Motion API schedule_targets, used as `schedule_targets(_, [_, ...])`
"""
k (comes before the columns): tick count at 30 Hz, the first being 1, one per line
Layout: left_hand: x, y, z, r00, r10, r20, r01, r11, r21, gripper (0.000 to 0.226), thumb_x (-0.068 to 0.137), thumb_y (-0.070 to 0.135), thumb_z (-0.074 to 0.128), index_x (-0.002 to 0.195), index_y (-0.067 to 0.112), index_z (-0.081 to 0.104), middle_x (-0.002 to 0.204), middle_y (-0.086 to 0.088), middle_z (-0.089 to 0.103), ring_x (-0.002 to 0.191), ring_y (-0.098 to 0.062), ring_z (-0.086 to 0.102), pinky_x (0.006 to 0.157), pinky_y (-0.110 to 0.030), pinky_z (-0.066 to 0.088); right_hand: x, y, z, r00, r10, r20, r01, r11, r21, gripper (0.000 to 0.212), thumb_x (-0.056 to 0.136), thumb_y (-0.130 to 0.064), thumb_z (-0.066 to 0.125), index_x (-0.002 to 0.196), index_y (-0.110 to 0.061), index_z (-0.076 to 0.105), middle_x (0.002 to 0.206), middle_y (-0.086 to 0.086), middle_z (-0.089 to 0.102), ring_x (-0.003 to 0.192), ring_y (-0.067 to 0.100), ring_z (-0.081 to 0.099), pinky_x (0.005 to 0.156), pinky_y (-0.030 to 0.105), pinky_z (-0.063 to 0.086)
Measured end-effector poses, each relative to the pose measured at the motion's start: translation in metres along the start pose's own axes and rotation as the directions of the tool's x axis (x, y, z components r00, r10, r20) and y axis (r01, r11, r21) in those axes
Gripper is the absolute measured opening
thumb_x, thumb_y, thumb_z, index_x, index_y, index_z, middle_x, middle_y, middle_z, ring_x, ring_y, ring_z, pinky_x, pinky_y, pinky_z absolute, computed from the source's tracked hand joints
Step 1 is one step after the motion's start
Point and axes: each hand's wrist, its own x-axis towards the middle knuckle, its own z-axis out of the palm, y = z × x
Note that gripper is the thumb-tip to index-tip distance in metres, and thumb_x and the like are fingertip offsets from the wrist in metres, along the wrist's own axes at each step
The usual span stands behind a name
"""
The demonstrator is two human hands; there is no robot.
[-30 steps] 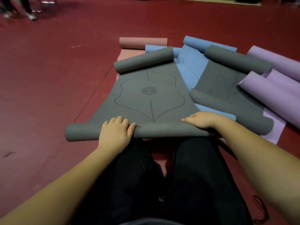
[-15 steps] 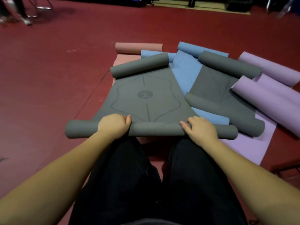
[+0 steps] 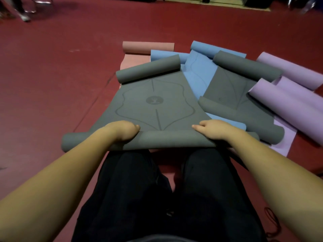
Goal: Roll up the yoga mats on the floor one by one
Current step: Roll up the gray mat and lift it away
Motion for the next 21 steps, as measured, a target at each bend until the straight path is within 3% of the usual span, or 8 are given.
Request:
schedule_targets(2, [-0.001, -0.003, 0.002, 0.997, 0.034, -0.064, -0.028, 0.996, 0.079, 0.044, 0.103, 0.033, 0.03, 0.135, 0.011, 0.05, 0.143, -0.016, 0.048, 0.129, -0.036, 0.044, 0.104, -0.045, 0.037, 0.008, -0.001, -0.004, 0.997, -0.005, 0.073, 0.003, 1.0, 0.029, 0.058, 0.099, -0.063, 0.027, 0.122, -0.021, 0.06, 0.141, 0.01, 0.053, 0.128, 0.029, 0.047, 0.103, 0.036, 0.035])
schedule_targets(5, [-0.014, -0.003, 0.01, 0.941, 0.084, -0.326, -0.003, 0.97, 0.241, 0.034, 0.097, 0.03, 0.04, 0.121, 0.012, 0.054, 0.118, -0.012, 0.054, 0.111, -0.036, 0.048, 0.084, -0.043, 0.043, 0.018, -0.003, -0.006, 0.992, -0.036, 0.12, 0.027, 0.996, 0.081, 0.055, 0.101, -0.058, 0.031, 0.129, -0.021, 0.06, 0.145, 0.007, 0.049, 0.133, 0.025, 0.044, 0.106, 0.033, 0.031])
schedule_targets(8, [-0.025, 0.005, 0.024, 0.833, 0.064, -0.549, -0.043, 0.998, 0.05, 0.055, 0.095, 0.042, 0.026, 0.077, 0.007, 0.066, 0.079, -0.015, 0.063, 0.081, -0.039, 0.061, 0.063, -0.043, 0.048, 0.025, -0.003, -0.006, 0.991, -0.055, 0.124, 0.043, 0.995, 0.092, 0.053, 0.1, -0.057, 0.034, 0.126, -0.021, 0.063, 0.142, 0.008, 0.05, 0.131, 0.025, 0.045, 0.105, 0.033, 0.031])
schedule_targets(10, [-0.029, 0.007, 0.042, 0.741, 0.081, -0.667, -0.059, 0.997, 0.057, 0.054, 0.094, 0.043, 0.032, 0.065, 0.008, 0.061, 0.068, -0.014, 0.06, 0.07, -0.038, 0.06, 0.058, -0.041, 0.044, 0.027, -0.002, -0.004, 0.991, -0.037, 0.132, 0.022, 0.993, 0.116, 0.055, 0.099, -0.061, 0.035, 0.125, -0.022, 0.064, 0.142, 0.005, 0.052, 0.129, 0.025, 0.047, 0.105, 0.033, 0.033])
schedule_targets(12, [-0.036, 0.008, 0.054, 0.761, 0.113, -0.639, -0.047, 0.992, 0.12, 0.052, 0.094, 0.048, 0.034, 0.067, 0.01, 0.06, 0.07, -0.013, 0.059, 0.072, -0.037, 0.058, 0.064, -0.04, 0.042, 0.03, 0.001, -0.003, 0.992, -0.01, 0.123, -0.006, 0.991, 0.136, 0.057, 0.096, -0.065, 0.038, 0.122, -0.023, 0.066, 0.139, 0.004, 0.055, 0.126, 0.026, 0.05, 0.104, 0.035, 0.036])
schedule_targets(15, [-0.034, 0.007, 0.059, 0.778, 0.118, -0.617, -0.027, 0.988, 0.155, 0.056, 0.095, 0.052, 0.031, 0.071, 0.011, 0.061, 0.073, -0.012, 0.059, 0.074, -0.036, 0.057, 0.068, -0.042, 0.042, 0.033, -0.001, 0.0, 1.0, 0.003, -0.018, -0.001, 0.995, 0.098, 0.047, 0.093, -0.066, 0.042, 0.086, -0.024, 0.061, 0.105, 0.002, 0.064, 0.104, 0.026, 0.057, 0.082, 0.035, 0.042])
schedule_targets(17, [-0.027, 0.008, 0.055, 0.781, 0.099, -0.616, -0.028, 0.992, 0.124, 0.059, 0.096, 0.051, 0.028, 0.069, 0.011, 0.063, 0.071, -0.011, 0.06, 0.072, -0.036, 0.059, 0.066, -0.041, 0.043, 0.03, -0.005, 0.003, 0.993, 0.008, -0.12, -0.001, 0.998, 0.058, 0.05, 0.097, -0.063, 0.036, 0.085, -0.021, 0.059, 0.092, 0.003, 0.059, 0.102, 0.03, 0.058, 0.075, 0.034, 0.038])
schedule_targets(21, [-0.02, 0.009, 0.043, 0.815, 0.103, -0.57, -0.049, 0.993, 0.11, 0.07, 0.095, 0.054, 0.018, 0.07, 0.012, 0.068, 0.075, -0.01, 0.067, 0.078, -0.035, 0.064, 0.067, -0.038, 0.043, 0.014, -0.009, 0.02, 0.941, 0.045, -0.334, -0.006, 0.993, 0.115, 0.058, 0.1, -0.06, 0.028, 0.077, -0.017, 0.059, 0.086, 0.006, 0.056, 0.102, 0.031, 0.057, 0.073, 0.036, 0.039])
